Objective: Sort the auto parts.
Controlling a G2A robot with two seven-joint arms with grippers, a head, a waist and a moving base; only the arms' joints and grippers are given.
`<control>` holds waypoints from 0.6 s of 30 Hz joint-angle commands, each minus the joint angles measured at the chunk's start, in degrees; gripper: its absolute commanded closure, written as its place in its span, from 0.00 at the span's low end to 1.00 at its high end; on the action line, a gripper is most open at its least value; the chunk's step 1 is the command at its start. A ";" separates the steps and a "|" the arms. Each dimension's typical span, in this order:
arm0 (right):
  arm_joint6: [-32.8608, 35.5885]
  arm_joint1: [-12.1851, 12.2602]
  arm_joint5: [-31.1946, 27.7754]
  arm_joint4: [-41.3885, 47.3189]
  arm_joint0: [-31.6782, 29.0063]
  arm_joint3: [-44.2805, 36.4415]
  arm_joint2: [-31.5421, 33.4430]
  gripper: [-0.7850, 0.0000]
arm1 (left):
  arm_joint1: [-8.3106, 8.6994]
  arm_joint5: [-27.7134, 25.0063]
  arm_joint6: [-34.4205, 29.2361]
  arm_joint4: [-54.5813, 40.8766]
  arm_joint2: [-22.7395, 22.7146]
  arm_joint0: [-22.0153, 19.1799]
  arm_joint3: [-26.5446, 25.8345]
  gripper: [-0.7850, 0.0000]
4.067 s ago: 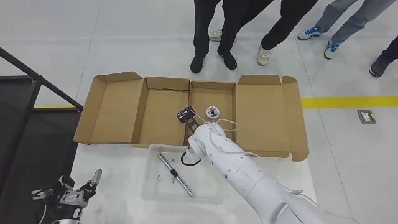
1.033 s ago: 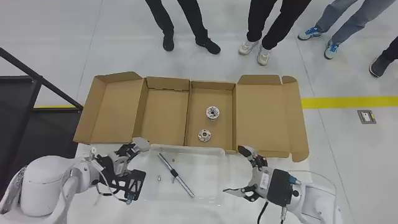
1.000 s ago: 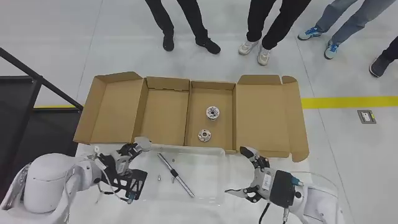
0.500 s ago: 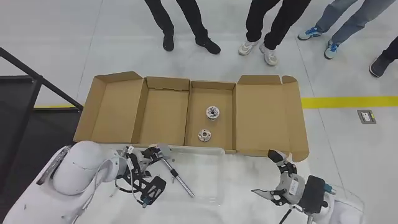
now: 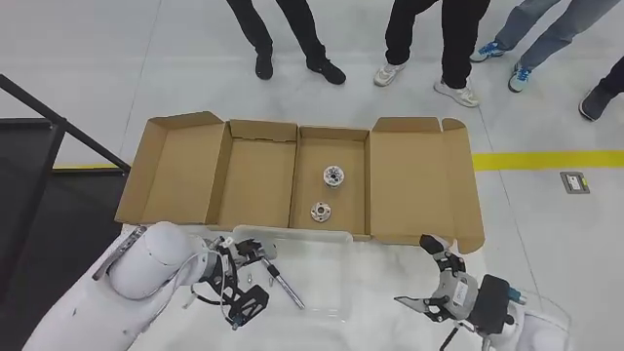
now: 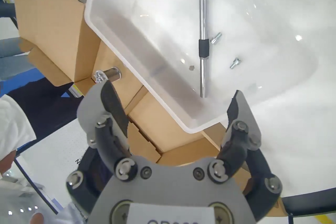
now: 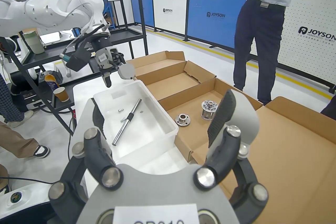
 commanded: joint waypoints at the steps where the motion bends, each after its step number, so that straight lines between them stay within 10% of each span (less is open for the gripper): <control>1: 0.00 0.00 0.00 0.00 0.00 0.00 0.00 0.00 | -0.18 -1.01 -1.00 -1.26 4.05 -3.53 1.56 0.00; 14: 0.00 0.00 0.00 0.00 0.00 0.00 0.00 0.00 | -2.86 -3.60 -3.60 -18.07 27.60 -22.76 12.38 0.00; 18: 0.00 0.00 0.00 0.00 0.00 0.00 0.00 0.00 | -2.98 -3.60 -3.60 -18.45 28.20 -23.17 12.77 0.00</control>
